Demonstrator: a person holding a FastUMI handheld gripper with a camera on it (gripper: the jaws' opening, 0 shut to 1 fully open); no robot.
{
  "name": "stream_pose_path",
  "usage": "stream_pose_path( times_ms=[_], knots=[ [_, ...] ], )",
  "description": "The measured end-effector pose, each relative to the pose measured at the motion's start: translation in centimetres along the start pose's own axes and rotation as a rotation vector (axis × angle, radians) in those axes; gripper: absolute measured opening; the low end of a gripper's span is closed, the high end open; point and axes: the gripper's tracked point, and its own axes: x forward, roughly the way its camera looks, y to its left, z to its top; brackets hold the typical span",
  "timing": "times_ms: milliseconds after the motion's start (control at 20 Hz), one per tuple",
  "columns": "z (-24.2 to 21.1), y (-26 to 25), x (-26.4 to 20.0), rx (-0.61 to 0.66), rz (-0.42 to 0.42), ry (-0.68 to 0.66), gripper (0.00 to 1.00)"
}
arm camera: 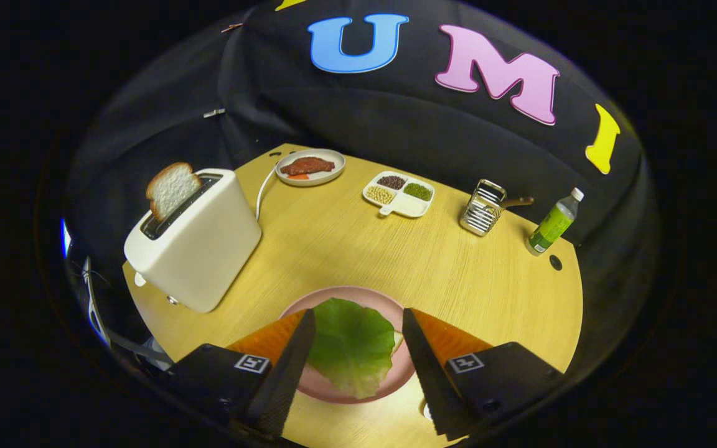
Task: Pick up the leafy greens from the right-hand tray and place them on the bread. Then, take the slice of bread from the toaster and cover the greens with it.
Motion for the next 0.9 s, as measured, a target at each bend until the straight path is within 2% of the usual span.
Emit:
stream_pose_path(
  times_ms=[100,400,650,900],
  knots=[
    [1.9,0.0,-1.8,0.002,-0.015,-0.08,0.93],
    [8.2,3.1,-9.3,-0.082,-0.007,-0.306,0.93],
    [12.2,9.9,-13.9,-0.075,0.115,-0.388,0.92],
    [15.5,17.5,-15.4,-0.038,0.253,-0.442,0.92]
  ],
)
